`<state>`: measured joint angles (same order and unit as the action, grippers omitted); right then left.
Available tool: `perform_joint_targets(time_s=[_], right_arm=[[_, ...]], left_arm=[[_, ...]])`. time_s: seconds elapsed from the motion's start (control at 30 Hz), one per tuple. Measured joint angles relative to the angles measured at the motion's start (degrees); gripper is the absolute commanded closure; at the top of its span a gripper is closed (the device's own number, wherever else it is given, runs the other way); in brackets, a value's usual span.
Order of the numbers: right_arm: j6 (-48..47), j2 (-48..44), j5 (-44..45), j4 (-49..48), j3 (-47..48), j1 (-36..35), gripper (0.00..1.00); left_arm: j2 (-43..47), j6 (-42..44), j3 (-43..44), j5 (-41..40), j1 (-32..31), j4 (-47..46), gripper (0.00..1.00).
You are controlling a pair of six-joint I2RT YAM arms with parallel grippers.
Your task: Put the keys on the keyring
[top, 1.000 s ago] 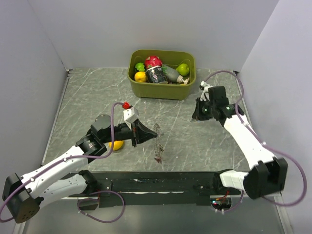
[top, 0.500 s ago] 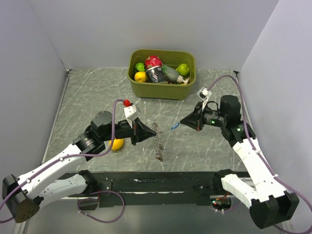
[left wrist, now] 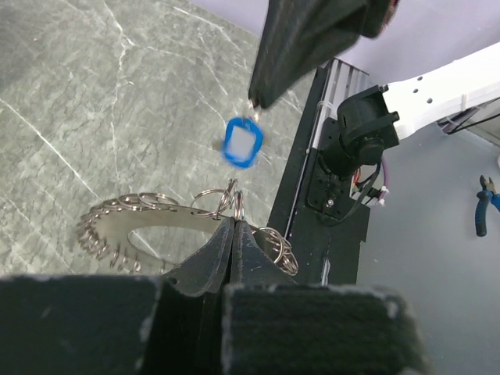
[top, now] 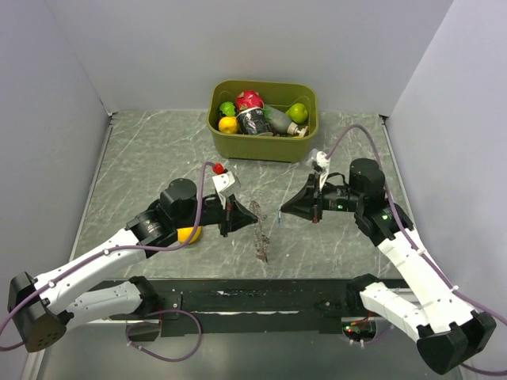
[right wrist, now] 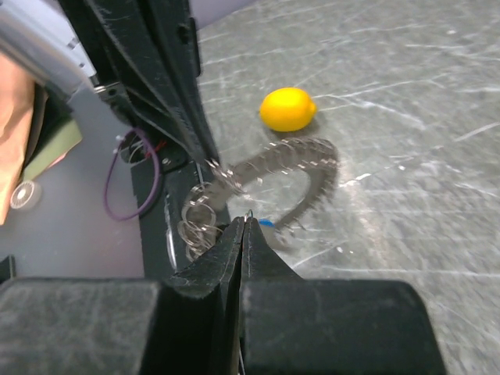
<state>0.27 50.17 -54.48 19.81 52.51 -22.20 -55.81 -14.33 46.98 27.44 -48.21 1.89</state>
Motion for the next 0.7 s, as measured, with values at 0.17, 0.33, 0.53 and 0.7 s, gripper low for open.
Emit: perform_joint_targets(time_s=[0.17,0.33,0.53,0.7], right_arm=[[-2.4,1.5,2.2,2.6,1.8,-4.8,1.0],[-4.6,3.2,4.3,4.5,4.0,-8.5,1.0],[-6.4,6.1,8.0,7.1,6.5,-13.2,1.0],[-7.4,8.4,11.1,8.3,7.6,-16.3,1.0]], left_arm=[[-0.3,1.0,0.9,-2.5,-1.7,1.5,0.99],[-0.4,1.6,1.9,-5.1,-3.1,3.2,0.99],[-1.0,1.6,2.1,-6.8,-4.2,3.7,0.99],[-1.2,1.7,2.6,-7.5,-4.5,4.2,0.99]])
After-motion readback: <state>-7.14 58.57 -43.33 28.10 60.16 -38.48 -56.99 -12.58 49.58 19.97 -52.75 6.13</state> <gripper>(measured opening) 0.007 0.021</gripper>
